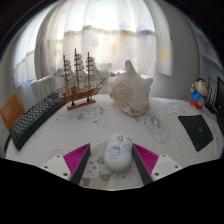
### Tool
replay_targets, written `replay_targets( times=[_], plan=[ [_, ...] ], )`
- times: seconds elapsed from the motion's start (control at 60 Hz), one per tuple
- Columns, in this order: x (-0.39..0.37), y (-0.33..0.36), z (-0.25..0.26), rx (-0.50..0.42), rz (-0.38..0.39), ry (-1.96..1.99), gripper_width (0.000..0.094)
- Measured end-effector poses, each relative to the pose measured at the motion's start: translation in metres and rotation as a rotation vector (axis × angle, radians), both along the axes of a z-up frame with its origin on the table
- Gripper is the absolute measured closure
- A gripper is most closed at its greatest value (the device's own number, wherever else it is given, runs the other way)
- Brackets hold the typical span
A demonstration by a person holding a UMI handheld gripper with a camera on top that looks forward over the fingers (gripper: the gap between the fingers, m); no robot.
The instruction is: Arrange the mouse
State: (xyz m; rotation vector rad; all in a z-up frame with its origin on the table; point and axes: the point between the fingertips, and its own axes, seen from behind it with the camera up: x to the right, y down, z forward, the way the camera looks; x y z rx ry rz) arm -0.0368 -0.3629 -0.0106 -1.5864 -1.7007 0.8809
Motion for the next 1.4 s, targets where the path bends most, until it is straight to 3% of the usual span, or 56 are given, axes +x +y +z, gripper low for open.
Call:
replay_targets(
  times=[0.2,0.25,0.3,0.45,0.6,0.733,0.85,1.033,1.15,1.267,1.317,1.383,1.4],
  plan=[
    [-0.018,-0.002,-0.001,0.009,0.0,-0.009,0.0105],
    [-0.019,0.001,-0.002,0.017,-0.004,-0.012,0.0214],
    [-0.02,0.004,-0.003,0.028,-0.009,-0.016,0.0483],
    [-0.021,0.005,0.013,0.049,0.02,-0.023,0.0514],
    [-0.023,0.038,0.099,0.017,-0.003,0.055,0.0513],
    [-0.039,0.132,0.174,0.004,-0.081,0.131,0.0515],
    [-0.059,0.25,0.185,0.082,-0.147,0.156,0.0517],
    [-0.074,0.388,0.077,0.096,-0.186,0.021,0.0515],
    [-0.071,0.41,0.014,0.057,-0.157,-0.054,0.0512],
    [-0.067,0.415,-0.004,0.024,-0.139,-0.077,0.0458],
    [-0.062,0.413,-0.006,0.018,-0.125,-0.102,0.0353],
    [-0.051,0.409,0.004,-0.013,-0.12,-0.127,0.0062],
    [-0.047,0.409,0.01,-0.018,-0.118,-0.126,0.0081]
  ],
)
